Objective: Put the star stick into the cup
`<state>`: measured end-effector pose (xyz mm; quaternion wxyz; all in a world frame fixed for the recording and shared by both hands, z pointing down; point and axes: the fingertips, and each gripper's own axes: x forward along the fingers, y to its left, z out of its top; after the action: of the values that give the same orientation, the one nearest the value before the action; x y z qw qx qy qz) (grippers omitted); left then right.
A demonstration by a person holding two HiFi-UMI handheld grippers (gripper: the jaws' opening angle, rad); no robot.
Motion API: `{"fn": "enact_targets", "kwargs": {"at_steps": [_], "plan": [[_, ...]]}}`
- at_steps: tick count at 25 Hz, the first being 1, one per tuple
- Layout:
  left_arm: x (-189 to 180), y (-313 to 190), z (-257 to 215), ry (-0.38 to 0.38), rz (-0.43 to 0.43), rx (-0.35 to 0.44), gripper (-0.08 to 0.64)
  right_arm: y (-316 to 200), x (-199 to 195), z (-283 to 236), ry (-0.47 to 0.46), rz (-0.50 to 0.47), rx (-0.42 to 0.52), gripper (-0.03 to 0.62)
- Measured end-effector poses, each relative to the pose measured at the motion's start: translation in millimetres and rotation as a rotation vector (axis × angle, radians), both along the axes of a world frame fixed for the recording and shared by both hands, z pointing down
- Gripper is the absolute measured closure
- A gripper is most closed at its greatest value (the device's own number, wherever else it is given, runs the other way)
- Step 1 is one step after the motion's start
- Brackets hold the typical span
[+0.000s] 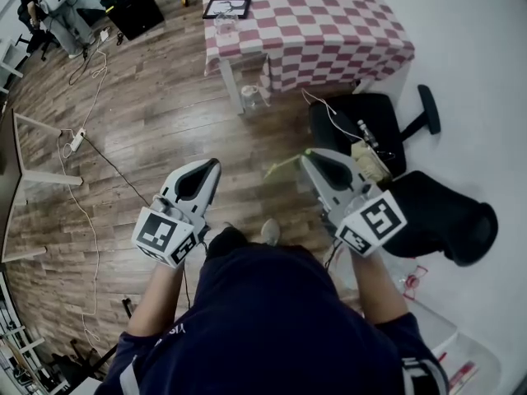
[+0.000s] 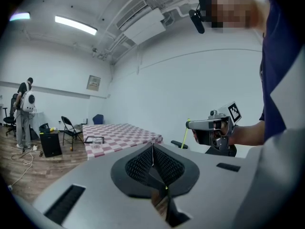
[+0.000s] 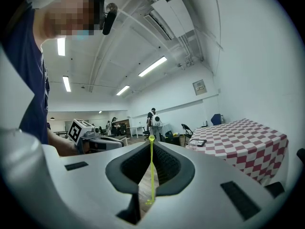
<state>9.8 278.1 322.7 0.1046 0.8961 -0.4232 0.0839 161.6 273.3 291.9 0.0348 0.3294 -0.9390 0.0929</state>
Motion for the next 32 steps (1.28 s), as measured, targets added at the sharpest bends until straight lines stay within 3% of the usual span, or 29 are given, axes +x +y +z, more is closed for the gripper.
{"fn": "enact_targets", "kwargs": {"at_steps": [9, 19, 25, 32], "plan": [[10.9, -30.9, 2.1, 0.005, -0.008, 0.017, 0.526, -28.0, 10.8, 6.4, 0.021, -0.004, 0.004, 0.566], [-11.9, -86.9, 14.5, 0.025, -0.023, 0.017, 0.526, -79.8, -9.2, 17.9, 0.070, -0.011, 0.020, 0.566], [-40.5, -151.2, 28.5, 0.038, -0.003, -0.002, 0.526, -142.4, -39.2, 28.2, 0.075, 0.025, -0.008, 0.566], [-99.0, -235.5, 34.3, 0.050, 0.011, -0.030, 0.526, -230.2, -99.6, 27.0, 0.086, 0.053, -0.016, 0.566]]}}
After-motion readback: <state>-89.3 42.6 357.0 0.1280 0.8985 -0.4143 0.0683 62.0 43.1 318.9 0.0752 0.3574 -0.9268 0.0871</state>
